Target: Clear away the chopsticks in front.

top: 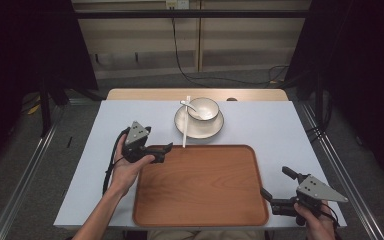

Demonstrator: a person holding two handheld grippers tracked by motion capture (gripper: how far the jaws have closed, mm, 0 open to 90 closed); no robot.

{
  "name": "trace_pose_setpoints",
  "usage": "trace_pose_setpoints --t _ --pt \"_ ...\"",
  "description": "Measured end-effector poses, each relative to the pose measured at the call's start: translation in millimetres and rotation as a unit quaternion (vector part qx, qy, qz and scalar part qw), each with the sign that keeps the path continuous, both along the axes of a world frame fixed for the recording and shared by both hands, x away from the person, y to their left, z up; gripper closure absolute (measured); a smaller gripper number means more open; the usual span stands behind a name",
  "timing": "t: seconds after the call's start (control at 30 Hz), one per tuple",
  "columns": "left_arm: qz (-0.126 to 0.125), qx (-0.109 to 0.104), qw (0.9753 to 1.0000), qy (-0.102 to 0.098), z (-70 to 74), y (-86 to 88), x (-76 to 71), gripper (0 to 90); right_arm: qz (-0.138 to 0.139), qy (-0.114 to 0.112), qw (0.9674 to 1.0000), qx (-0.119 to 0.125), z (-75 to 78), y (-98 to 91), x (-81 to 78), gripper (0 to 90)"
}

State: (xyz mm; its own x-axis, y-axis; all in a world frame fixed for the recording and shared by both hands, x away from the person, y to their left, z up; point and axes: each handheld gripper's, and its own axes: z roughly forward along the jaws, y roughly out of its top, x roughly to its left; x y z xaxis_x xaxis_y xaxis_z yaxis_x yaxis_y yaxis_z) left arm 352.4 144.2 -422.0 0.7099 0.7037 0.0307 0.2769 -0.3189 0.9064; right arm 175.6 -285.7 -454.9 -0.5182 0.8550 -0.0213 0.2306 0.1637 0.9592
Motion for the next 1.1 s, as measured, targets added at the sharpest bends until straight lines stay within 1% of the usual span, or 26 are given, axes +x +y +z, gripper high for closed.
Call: trace_pose_setpoints --t 0.1,0.17,0.2,0.23,0.27,0.3,0.37,0.4,0.43,0.5,0.57,0.6,0.63,0.67,0.7,0.73,0.77,0.8,0.83,0.87,0.9,0.93,0.97,1.0,1.03,1.1 --pt "-0.004 -0.002 1.0 0.008 -0.1 -11.4 11.1 5.7 0.001 -0.001 1.0 -0.001 -0.1 0.4 0.4 1.8" --pt "-0.002 -0.004 0.9998 0.017 -0.4 -18.0 18.9 5.7 -0.004 0.001 1.0 -0.002 -0.2 0.5 0.6 1.8" --pt "0.001 -0.002 0.9998 0.022 -1.0 -20.8 22.6 6.6 0.0 0.002 1.0 -0.002 -0.1 -0.1 0.7 1.8" --pt "0.002 0.001 0.9998 0.021 -2.4 -24.0 26.7 7.3 0.001 0.003 1.0 -0.001 -0.1 -0.2 0.7 1.8" --pt "0.003 0.013 0.9997 0.021 -3.0 -26.3 30.2 7.5 0.002 0.003 1.0 -0.001 -0.1 -0.2 0.6 1.8" --pt "0.006 0.013 0.9997 0.022 -3.9 -28.4 34.0 8.3 0.0 0.002 1.0 -0.001 -0.1 -0.5 0.4 1.8" --pt "0.012 0.009 0.9993 0.033 -4.8 -31.4 42.2 8.5 0.002 0.004 1.0 0.0 -0.2 -1.0 0.5 1.8" --pt "0.023 0.002 0.999 0.037 -4.7 -33.2 45.5 8.8 0.002 0.005 1.0 -0.002 -0.8 -0.8 1.0 1.8" --pt "0.022 0.001 0.9991 0.037 -4.6 -34.0 48.5 9.5 0.001 0.009 1.0 -0.003 -1.0 -1.2 1.0 1.8" --pt "0.029 0.004 0.9988 0.04 -4.6 -38.1 52.3 9.8 -0.003 0.009 1.0 -0.001 -1.0 -1.7 1.2 1.8" --pt "0.02 0.009 0.9987 0.045 -4.2 -41.9 56.3 12.1 -0.005 0.008 1.0 0.001 -0.7 -1.5 1.1 1.8" --pt "0.022 0.017 0.9986 0.045 -4.0 -44.3 57.8 13.6 -0.003 0.008 1.0 0.001 -0.7 -1.3 1.2 1.8" --pt "0.022 0.019 0.9985 0.046 -4.3 -46.7 59.4 15.4 0.0 0.008 1.0 0.001 -0.9 -0.7 1.3 1.8" --pt "0.018 0.03 0.9978 0.056 -4.3 -47.5 61.8 16.2 0.003 0.008 1.0 0.001 -0.8 -0.5 1.3 1.8" --pt "0.021 0.028 0.9973 0.065 -5.1 -50.4 63.4 18.7 0.002 0.006 1.0 0.0 -0.9 -0.2 1.4 1.8" --pt "0.015 0.036 0.9972 0.064 -5.9 -52.1 65.5 20.3 0.002 0.005 1.0 0.001 -0.7 -0.1 1.3 1.8" --pt "0.01 0.053 0.9963 0.068 -5.6 -52.5 68.6 21.2 0.003 0.005 1.0 0.0 -0.7 -0.2 1.4 1.8" --pt "0.018 0.04 0.9959 0.079 -6.4 -55.4 71.9 24.0 0.004 0.007 1.0 0.0 -0.7 -0.6 1.3 1.8" --pt "0.008 0.042 0.9954 0.086 -6.7 -55.6 76.5 25.7 0.003 0.009 1.0 0.0 -0.9 -0.8 1.3 1.8" --pt "0.02 0.041 0.9949 0.09 -7.7 -58.5 79.5 27.8 0.005 0.011 0.9999 0.003 -1.1 -1.3 1.3 1.8" --pt "0.025 0.046 0.994 0.095 -8.3 -60.4 83.0 30.4 0.002 0.013 0.9999 0.004 -1.0 -1.8 0.8 1.8" --pt "0.017 0.051 0.9931 0.104 -9.1 -60.6 87.6 31.9 0.002 0.011 0.9999 0.006 -0.9 -2.4 0.9 1.8" --pt "0.023 0.052 0.9923 0.11 -10.2 -62.0 91.2 34.2 0.001 0.01 0.9999 0.006 -0.8 -2.8 0.9 1.8" --pt "0.029 0.046 0.9931 0.104 -12.3 -63.5 93.8 35.2 0.0 0.011 0.9999 0.006 -0.8 -2.9 1.0 1.8" --pt "0.035 0.039 0.9922 0.113 -14.2 -65.2 96.7 37.6 0.002 0.011 0.9999 0.006 -1.0 -2.9 1.2 1.8" --pt "0.027 0.068 0.9901 0.12 -16.8 -67.0 102.1 39.3 0.003 0.015 0.9999 0.005 -1.2 -2.7 1.6 1.8"
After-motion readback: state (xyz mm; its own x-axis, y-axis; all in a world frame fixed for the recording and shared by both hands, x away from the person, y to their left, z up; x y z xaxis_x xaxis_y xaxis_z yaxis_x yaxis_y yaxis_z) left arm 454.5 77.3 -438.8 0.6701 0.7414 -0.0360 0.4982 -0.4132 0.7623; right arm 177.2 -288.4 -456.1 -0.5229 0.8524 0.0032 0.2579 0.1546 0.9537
